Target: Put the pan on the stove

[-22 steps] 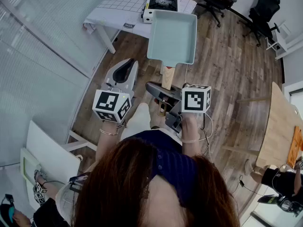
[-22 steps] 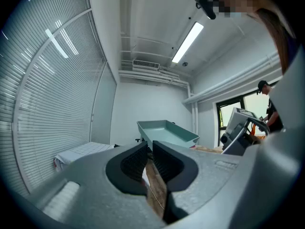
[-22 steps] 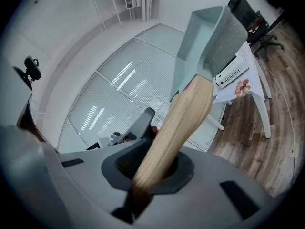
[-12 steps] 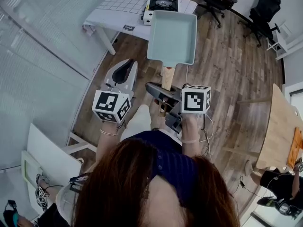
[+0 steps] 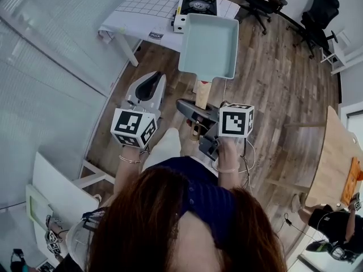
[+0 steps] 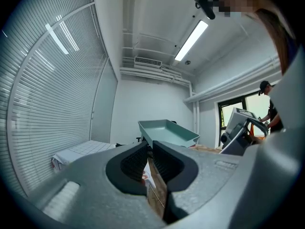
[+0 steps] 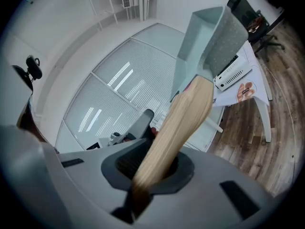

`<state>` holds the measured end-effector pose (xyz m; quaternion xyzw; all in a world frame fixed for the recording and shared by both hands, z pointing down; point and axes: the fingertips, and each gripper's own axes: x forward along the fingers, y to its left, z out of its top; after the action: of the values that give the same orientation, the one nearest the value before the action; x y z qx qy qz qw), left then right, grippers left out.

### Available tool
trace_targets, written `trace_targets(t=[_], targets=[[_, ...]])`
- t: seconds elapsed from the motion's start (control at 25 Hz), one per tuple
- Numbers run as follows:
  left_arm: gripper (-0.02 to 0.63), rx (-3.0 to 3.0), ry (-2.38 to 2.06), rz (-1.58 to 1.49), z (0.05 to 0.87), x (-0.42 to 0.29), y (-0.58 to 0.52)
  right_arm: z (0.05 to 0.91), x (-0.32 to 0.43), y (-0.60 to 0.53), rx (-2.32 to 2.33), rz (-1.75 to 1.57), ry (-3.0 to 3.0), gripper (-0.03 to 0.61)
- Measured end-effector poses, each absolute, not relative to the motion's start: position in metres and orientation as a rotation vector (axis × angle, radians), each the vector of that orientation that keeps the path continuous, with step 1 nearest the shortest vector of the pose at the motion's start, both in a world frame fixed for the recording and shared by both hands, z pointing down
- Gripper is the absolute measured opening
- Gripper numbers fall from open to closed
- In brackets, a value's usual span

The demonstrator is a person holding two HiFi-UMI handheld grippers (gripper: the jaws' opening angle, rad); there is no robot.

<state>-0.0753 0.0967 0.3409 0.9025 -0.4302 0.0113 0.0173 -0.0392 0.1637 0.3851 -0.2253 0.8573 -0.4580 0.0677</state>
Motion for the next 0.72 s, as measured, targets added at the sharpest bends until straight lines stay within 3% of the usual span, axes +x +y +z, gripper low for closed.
trace_targets(t=[0.72], targets=[[0.041, 2.806, -1.287, 0.043, 0.349, -0.091, 0.029, 0.387, -0.054, 0.093, -0.698, -1.379, 2.549, 0.048]])
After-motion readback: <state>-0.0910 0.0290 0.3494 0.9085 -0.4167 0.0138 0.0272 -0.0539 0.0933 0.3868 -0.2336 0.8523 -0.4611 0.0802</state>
